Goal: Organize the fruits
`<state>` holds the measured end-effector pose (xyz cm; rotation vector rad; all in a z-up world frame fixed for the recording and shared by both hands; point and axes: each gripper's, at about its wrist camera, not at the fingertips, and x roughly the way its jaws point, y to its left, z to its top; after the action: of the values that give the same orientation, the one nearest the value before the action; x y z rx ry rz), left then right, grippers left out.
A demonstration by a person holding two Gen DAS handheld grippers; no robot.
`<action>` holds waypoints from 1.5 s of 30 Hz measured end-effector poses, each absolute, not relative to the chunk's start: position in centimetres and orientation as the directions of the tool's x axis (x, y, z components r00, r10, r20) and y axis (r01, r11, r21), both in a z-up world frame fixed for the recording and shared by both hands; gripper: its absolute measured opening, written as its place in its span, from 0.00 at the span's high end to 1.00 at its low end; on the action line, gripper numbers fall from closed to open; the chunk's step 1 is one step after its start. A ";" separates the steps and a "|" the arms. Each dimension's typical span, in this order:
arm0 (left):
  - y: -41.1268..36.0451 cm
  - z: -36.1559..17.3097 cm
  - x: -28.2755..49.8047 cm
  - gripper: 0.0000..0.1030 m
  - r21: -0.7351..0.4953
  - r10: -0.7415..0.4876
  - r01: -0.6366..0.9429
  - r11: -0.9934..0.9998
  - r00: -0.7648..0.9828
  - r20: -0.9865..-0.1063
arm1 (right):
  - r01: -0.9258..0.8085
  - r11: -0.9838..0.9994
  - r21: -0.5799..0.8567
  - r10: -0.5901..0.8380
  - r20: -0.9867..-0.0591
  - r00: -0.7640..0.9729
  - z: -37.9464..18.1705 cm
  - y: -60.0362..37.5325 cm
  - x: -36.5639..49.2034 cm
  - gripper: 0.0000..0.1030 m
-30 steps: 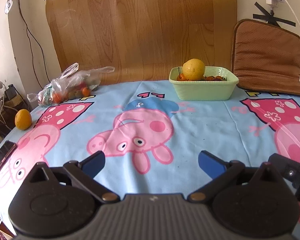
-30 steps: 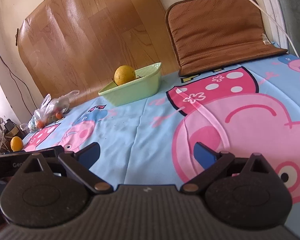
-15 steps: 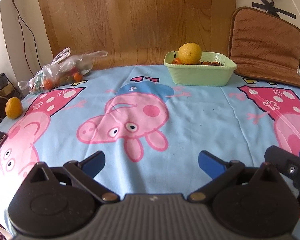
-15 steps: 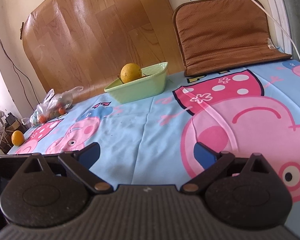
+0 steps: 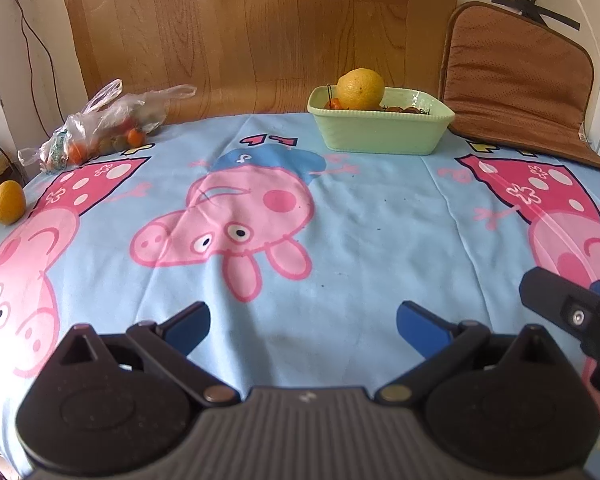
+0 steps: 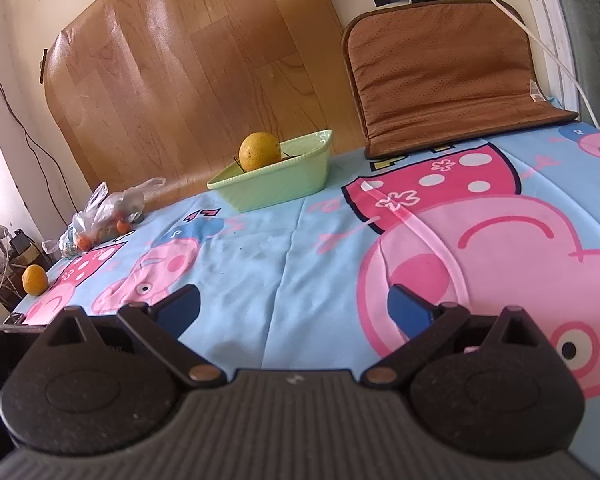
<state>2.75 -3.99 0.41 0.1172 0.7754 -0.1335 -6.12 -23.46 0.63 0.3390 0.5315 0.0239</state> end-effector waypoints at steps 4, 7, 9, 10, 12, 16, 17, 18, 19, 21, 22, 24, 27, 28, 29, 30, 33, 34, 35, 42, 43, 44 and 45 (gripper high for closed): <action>-3.9 0.3 2.9 0.00 0.056 -0.079 0.166 0.985 0.703 -0.707 | 0.064 0.945 0.321 0.110 -0.493 0.863 0.6 -23.4 -6.0 0.02; -3.9 0.2 3.0 0.00 0.057 -0.075 0.163 0.985 0.701 -0.709 | 0.065 0.945 0.321 0.109 -0.494 0.863 0.6 -23.4 -6.0 0.02; -3.8 0.2 3.0 0.00 0.056 -0.076 0.163 0.985 0.700 -0.710 | 0.066 0.944 0.322 0.109 -0.496 0.861 0.6 -23.4 -5.9 0.02; -3.9 0.2 3.0 0.00 0.057 -0.075 0.163 0.985 0.700 -0.710 | 0.066 0.945 0.322 0.109 -0.497 0.861 0.6 -23.4 -5.9 0.02; -3.9 0.2 3.0 0.00 0.059 -0.073 0.163 0.985 0.700 -0.710 | 0.066 0.944 0.322 0.109 -0.496 0.862 0.6 -23.4 -5.9 0.02; -3.9 0.1 3.0 0.01 0.060 -0.071 0.162 0.985 0.698 -0.712 | 0.066 0.945 0.321 0.108 -0.495 0.862 0.6 -23.4 -5.9 0.02; -3.9 0.1 3.0 0.01 0.059 -0.071 0.161 0.985 0.698 -0.713 | 0.066 0.945 0.321 0.107 -0.494 0.863 0.6 -23.4 -5.9 0.02; -3.9 0.1 3.0 0.01 0.058 -0.072 0.162 0.985 0.698 -0.713 | 0.067 0.945 0.320 0.106 -0.493 0.863 0.6 -23.4 -6.0 0.02; -3.9 0.2 3.0 0.01 0.059 -0.072 0.162 0.985 0.698 -0.712 | 0.067 0.945 0.321 0.105 -0.492 0.864 0.6 -23.4 -6.0 0.02; -3.8 0.1 3.0 0.01 0.060 -0.070 0.160 0.985 0.697 -0.713 | 0.068 0.944 0.322 0.105 -0.491 0.865 0.7 -23.4 -6.0 0.02; -3.9 0.1 3.1 0.00 0.060 -0.069 0.159 0.985 0.696 -0.715 | 0.067 0.944 0.323 0.106 -0.490 0.865 0.7 -23.4 -6.0 0.02; -3.9 0.1 3.1 0.00 0.061 -0.064 0.154 0.986 0.695 -0.716 | 0.067 0.944 0.323 0.106 -0.489 0.866 0.7 -23.4 -6.1 0.02; -3.8 0.0 3.0 0.00 0.064 -0.054 0.143 0.988 0.694 -0.718 | 0.066 0.945 0.322 0.105 -0.486 0.867 0.8 -23.3 -6.1 0.02; -3.8 0.0 3.0 0.00 0.064 -0.053 0.142 0.988 0.692 -0.720 | 0.066 0.945 0.321 0.105 -0.486 0.867 0.8 -23.3 -6.2 0.02; -3.8 0.0 3.1 0.00 0.064 -0.052 0.141 0.988 0.691 -0.721 | 0.066 0.945 0.321 0.105 -0.487 0.867 0.8 -23.3 -6.2 0.02; -3.8 -0.1 3.1 0.00 0.064 -0.051 0.140 0.988 0.690 -0.722 | 0.066 0.945 0.322 0.105 -0.487 0.867 0.8 -23.3 -6.2 0.02; -3.8 -0.1 3.1 0.00 0.065 -0.048 0.137 0.988 0.688 -0.724 | 0.065 0.945 0.321 0.106 -0.486 0.867 0.8 -23.3 -6.1 0.02; -3.8 -0.1 3.2 0.00 0.065 -0.047 0.136 0.989 0.687 -0.725 | 0.065 0.945 0.321 0.106 -0.486 0.867 0.8 -23.3 -6.1 0.02; -3.8 -0.2 3.2 0.00 0.065 -0.046 0.135 0.989 0.686 -0.726 | 0.065 0.945 0.321 0.106 -0.486 0.867 0.8 -23.3 -6.2 0.02; -3.8 -0.3 3.3 0.00 0.069 -0.040 0.132 0.989 0.682 -0.730 | 0.066 0.944 0.322 0.106 -0.487 0.867 0.8 -23.3 -6.2 0.02; -3.7 -0.3 3.3 0.00 0.068 -0.039 0.130 0.989 0.682 -0.731 | 0.066 0.944 0.322 0.106 -0.487 0.867 0.8 -23.3 -6.2 0.02; -3.7 -0.3 3.3 0.00 0.069 -0.038 0.129 0.989 0.681 -0.731 | 0.066 0.944 0.322 0.106 -0.487 0.867 0.8 -23.3 -6.1 0.02; -3.7 -0.3 3.4 0.00 0.070 -0.036 0.127 0.990 0.681 -0.732 | 0.066 0.944 0.323 0.106 -0.488 0.867 0.8 -23.3 -6.1 0.02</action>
<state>3.35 -3.69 -0.35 0.1178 0.8173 -0.0913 -6.15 -23.31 0.80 0.3388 0.5245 0.0213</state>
